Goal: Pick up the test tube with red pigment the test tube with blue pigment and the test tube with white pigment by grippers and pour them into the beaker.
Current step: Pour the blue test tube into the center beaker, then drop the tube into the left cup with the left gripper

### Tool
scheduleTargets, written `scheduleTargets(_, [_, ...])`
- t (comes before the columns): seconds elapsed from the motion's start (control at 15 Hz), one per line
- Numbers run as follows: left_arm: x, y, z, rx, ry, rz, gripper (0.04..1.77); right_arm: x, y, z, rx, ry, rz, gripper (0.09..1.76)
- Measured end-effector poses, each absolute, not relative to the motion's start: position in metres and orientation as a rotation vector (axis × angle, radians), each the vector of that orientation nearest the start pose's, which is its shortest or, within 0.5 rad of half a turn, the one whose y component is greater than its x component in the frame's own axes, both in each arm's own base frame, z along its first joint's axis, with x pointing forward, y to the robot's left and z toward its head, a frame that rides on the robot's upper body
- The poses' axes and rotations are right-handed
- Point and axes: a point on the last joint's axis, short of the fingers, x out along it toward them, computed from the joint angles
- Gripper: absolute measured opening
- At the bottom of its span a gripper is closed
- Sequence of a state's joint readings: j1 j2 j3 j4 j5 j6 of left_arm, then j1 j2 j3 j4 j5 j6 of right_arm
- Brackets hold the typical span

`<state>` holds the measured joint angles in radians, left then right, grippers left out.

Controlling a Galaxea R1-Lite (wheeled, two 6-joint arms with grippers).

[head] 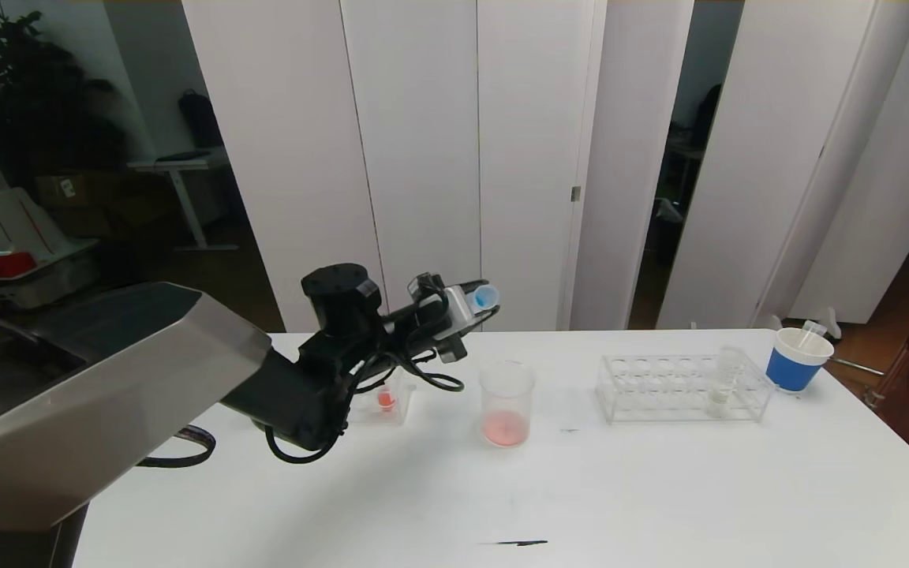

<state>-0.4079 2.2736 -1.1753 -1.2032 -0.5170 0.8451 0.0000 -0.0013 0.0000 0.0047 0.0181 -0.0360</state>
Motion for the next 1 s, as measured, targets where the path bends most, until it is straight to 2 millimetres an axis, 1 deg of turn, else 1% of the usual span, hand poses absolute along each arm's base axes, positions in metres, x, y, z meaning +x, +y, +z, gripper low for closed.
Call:
scheduleTargets(0.13, [0.399, -0.186, 0.114, 0.826, -0.510, -0.818, 0.57, -0.023, 0.000, 0.075, -0.036, 0.003, 0.018, 1.75])
scheduleTargets(0.4, [0.401, -0.187, 0.111, 0.851, -0.566, -0.804, 0.57, -0.023, 0.000, 0.075, -0.036, 0.003, 0.018, 1.75])
scheduleTargets(0.53, [0.402, -0.187, 0.108, 0.866, -0.597, -0.839, 0.57, -0.023, 0.000, 0.075, -0.036, 0.003, 0.018, 1.75])
scheduleTargets(1.0, [0.411, -0.186, 0.094, 0.987, -0.662, -0.815, 0.57, -0.023, 0.000, 0.075, -0.036, 0.003, 0.018, 1.75])
